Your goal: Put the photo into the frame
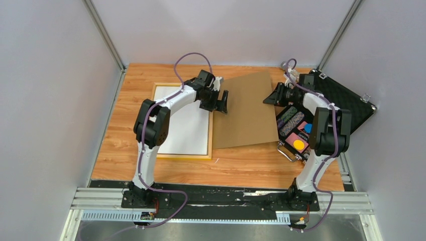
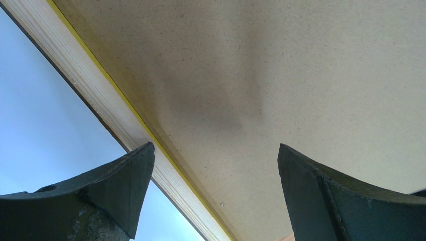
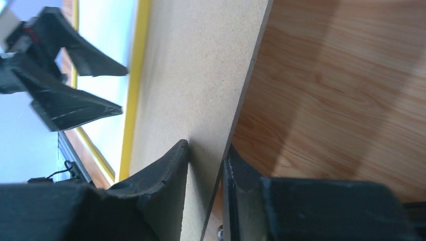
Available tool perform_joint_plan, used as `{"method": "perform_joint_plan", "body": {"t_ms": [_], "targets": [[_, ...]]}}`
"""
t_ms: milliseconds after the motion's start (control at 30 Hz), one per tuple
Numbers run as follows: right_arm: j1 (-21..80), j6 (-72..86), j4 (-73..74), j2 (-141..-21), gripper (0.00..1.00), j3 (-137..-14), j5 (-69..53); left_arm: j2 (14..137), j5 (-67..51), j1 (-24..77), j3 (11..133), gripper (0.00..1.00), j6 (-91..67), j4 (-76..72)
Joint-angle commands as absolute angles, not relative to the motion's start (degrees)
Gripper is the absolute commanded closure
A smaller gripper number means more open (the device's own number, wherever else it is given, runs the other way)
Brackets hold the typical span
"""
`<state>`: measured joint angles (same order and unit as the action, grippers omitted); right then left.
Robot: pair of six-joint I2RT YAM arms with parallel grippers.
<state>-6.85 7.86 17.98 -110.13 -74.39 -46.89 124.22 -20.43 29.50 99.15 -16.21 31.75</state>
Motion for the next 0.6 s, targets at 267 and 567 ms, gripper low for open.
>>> {"method": "perform_joint_plan", "body": {"t_ms": [267, 567], "targets": [[-5.71, 10.32, 20.68, -100.50, 0.85, -77.73, -54.65, 122.89, -24.01, 29.78, 101.01, 0.00, -15.91, 31.95], [-4.61, 11.80, 23.35, -96.99, 0.71, -80.46, -55.22, 121.71, -25.35, 29.75, 105.35, 0.00, -15.26, 34.46]]}}
